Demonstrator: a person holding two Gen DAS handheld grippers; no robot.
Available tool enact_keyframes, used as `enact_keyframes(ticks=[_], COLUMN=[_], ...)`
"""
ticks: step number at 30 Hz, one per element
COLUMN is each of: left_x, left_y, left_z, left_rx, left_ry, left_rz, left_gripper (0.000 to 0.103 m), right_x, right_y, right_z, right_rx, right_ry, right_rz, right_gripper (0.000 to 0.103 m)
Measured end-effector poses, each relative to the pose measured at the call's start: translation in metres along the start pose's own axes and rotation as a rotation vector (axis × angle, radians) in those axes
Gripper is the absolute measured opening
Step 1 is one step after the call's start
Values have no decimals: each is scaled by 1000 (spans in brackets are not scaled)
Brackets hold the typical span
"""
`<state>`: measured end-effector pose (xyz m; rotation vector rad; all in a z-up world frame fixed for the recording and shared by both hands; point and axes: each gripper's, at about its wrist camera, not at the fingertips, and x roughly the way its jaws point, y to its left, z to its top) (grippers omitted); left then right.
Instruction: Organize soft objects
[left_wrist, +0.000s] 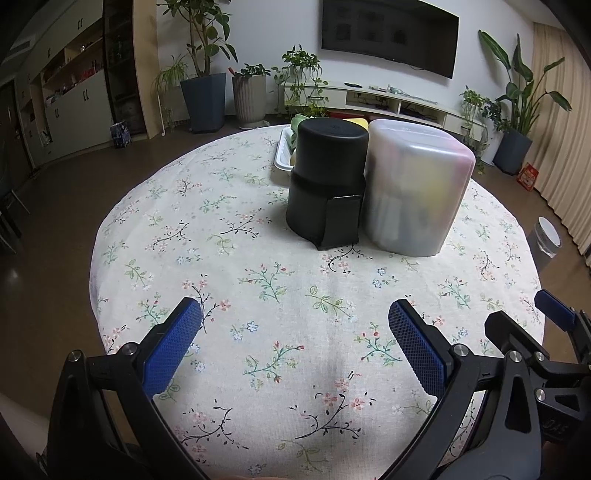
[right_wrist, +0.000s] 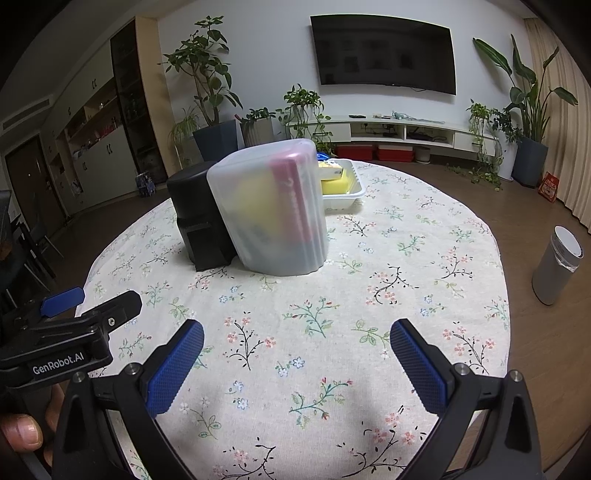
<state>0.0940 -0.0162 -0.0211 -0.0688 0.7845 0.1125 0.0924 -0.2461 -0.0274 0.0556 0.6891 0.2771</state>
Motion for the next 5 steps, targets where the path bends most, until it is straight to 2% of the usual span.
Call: enact_keyframes(ticks=[5], left_x=[0], left_y=[0], left_z=[0], left_rx=[0], left_ry=[2], left_rz=[-6], left_gripper=[103], right_x=[-1], right_y=[0], right_z=[0], right_rx=[-1], right_ry=[1], right_rz=[-1], right_gripper=[103])
